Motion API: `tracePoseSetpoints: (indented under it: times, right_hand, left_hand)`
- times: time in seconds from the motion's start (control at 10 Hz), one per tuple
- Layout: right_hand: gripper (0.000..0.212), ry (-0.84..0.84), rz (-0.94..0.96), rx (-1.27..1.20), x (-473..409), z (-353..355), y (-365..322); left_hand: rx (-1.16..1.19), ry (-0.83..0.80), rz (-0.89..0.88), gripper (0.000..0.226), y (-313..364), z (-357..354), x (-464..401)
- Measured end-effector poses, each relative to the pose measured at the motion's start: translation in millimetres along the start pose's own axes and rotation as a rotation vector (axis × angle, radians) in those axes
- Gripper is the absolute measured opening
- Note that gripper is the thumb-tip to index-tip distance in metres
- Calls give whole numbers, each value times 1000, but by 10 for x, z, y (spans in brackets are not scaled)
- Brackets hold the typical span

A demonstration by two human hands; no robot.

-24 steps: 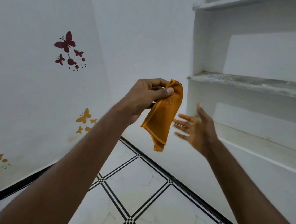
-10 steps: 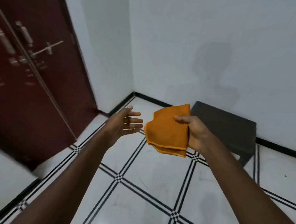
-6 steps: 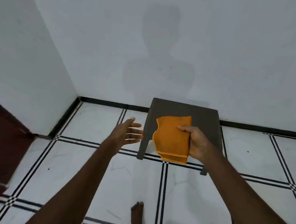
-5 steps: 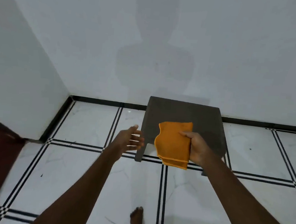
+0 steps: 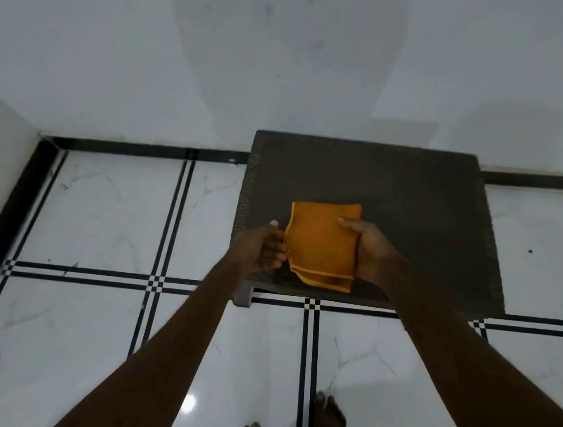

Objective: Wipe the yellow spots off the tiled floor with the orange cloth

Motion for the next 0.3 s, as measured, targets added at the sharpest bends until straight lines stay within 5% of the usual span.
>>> tracePoseSetpoints:
  times: [0.1,0.3]
  right_hand:
    - [61,159,-55,162,-506,293,289]
    - [36,316,82,520,-565,595,508]
  left_hand:
    - [-33,70,-2,35,-157,-43,-478]
    - [-39,164,-47,27,-127,25,-524]
Point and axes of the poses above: each hand's wrist, its own x-axis away from the middle knuckle, its own z-axis out of the back of the hand, y = z × x, the point moved 4 cm from there along -x, towards the middle knuckle, and after that the axes turned 10 degrees about z, right-handed, at the moved point
